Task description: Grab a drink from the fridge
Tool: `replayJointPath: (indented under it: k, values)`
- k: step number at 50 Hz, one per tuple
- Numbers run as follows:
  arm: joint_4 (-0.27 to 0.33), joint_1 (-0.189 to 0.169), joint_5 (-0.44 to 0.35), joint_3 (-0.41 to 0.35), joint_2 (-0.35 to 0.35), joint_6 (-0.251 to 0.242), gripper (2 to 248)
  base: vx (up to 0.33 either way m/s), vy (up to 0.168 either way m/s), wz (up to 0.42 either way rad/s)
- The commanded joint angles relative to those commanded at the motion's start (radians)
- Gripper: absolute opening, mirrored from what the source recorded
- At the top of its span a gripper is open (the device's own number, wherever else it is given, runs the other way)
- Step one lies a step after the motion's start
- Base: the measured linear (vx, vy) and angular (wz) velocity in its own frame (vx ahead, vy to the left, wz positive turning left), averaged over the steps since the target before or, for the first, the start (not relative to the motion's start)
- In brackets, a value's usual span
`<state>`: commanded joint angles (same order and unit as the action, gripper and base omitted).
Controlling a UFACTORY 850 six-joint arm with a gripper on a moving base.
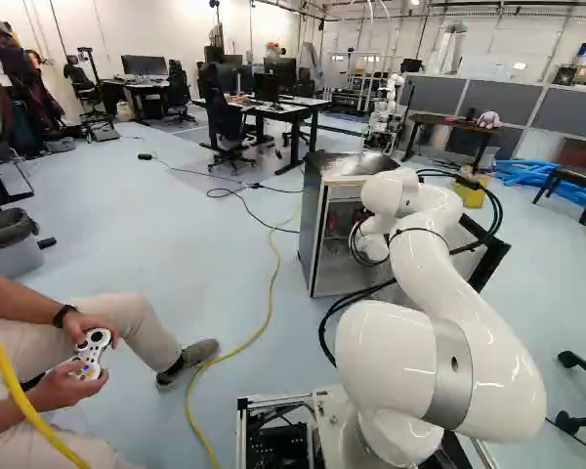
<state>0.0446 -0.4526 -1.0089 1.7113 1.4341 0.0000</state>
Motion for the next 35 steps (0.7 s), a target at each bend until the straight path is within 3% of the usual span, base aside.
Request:
replayJointPath:
  k: [35]
  values:
    - [0.0,0.034,0.0,-0.36,-0.271,0.0,90,0.0,0.0,0.0]
